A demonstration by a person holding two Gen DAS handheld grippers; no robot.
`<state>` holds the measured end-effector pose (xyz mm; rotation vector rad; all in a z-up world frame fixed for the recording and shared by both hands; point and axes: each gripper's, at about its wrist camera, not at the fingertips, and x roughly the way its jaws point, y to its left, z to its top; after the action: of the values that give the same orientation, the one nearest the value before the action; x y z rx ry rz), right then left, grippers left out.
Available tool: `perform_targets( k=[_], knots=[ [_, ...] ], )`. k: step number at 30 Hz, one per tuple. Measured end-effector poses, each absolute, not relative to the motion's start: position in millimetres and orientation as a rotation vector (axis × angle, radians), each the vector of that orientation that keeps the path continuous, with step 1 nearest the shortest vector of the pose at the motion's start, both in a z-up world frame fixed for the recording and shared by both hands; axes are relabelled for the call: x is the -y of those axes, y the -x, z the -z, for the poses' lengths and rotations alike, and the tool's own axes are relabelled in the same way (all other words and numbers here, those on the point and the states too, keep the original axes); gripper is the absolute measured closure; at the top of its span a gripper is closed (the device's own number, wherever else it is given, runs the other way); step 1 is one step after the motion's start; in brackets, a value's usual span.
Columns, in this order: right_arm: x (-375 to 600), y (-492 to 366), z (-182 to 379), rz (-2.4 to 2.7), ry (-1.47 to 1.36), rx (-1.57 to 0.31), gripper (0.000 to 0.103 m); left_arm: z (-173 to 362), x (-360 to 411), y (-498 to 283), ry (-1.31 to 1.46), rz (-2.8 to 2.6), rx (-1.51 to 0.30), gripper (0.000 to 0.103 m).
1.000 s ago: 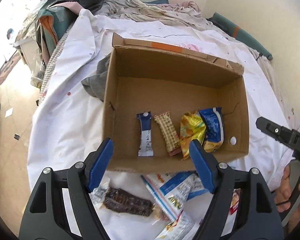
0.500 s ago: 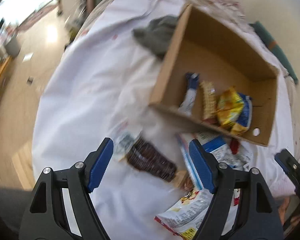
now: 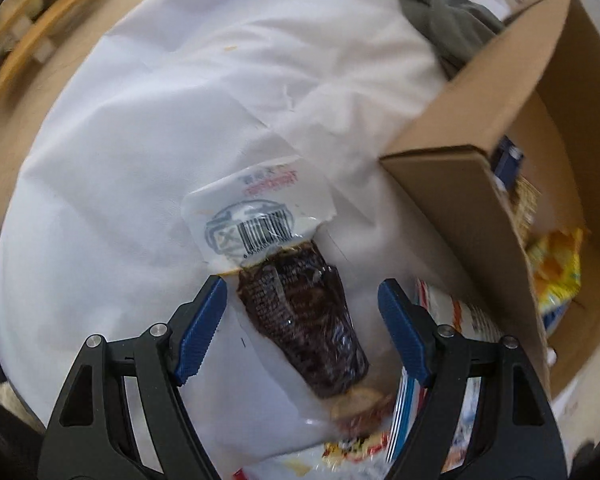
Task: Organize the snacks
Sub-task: 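Reach the left gripper to the dark jerky stick and grasp it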
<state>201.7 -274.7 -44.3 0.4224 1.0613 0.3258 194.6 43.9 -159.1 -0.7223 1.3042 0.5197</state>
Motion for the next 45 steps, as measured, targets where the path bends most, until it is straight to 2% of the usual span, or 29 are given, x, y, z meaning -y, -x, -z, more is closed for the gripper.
perform_targets(
  k=[7,12,16,21,25,37,45],
  knots=[
    [283,-206,44,-0.367,-0.513,-1.066,0.018,165,-34,-202,0.711,-0.641,-1.29,0.029],
    [294,-209,46,-0.393,-0.61,-1.072,0.018,166,-27,-207,0.668,-0.626,-1.284,0.041],
    [301,-209,47,-0.403,-0.68,-1.078,0.018,162,-33,-203,0.68,-0.583,-1.265,0.043],
    [303,-209,47,-0.401,-0.702,-1.079,0.018,158,-36,-202,0.564,-0.49,-1.29,0.049],
    [304,-208,46,-0.387,-0.7,-1.073,0.018,150,-38,-209,0.485,-0.401,-1.322,0.05],
    [289,-203,52,-0.402,-0.625,-1.124,0.018,65,-35,-160,0.296,-0.299,-1.08,0.051],
    [250,-166,90,-0.447,-0.563,-1.348,0.018,30,-40,-160,0.149,-0.185,-0.977,0.051]
  ],
)
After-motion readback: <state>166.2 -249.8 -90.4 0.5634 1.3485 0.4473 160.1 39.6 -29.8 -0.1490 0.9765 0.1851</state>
